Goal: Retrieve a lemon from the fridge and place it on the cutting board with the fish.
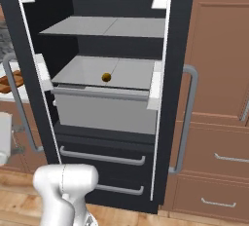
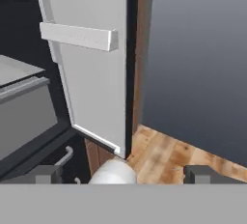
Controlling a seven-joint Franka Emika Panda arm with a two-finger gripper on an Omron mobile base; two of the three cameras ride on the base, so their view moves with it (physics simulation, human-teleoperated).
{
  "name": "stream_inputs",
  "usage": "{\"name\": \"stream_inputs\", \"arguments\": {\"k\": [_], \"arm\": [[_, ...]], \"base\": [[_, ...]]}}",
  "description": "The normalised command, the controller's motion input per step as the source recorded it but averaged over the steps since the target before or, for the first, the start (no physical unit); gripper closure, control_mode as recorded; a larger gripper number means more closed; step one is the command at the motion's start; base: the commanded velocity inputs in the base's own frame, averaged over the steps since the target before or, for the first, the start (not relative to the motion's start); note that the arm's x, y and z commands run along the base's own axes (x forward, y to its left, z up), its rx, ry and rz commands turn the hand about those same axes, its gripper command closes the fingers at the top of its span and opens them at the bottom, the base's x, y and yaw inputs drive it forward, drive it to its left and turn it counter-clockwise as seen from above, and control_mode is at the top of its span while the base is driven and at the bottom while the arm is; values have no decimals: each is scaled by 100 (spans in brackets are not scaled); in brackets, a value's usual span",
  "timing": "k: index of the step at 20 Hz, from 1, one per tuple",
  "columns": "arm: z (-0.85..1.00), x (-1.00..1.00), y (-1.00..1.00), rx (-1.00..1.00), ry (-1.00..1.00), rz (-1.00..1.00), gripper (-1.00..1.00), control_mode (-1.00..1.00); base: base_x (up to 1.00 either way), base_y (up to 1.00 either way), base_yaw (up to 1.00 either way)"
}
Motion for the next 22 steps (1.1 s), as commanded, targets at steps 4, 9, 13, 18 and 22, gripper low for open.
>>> {"name": "stream_inputs", "arguments": {"k": [4,9,13,18,22], "arm": [[0,46,-97,46,22,-1,-100,-100],[1,62,-37,43,28,1,-100,-100],[0,60,13,24,31,14,-100,-100],[-5,54,10,23,21,14,-100,-100],[-18,55,0,30,15,6,-100,-100]], "base": [[0,0,0],[0,0,0],[0,0,0],[0,0,0],[0,0,0]]}}
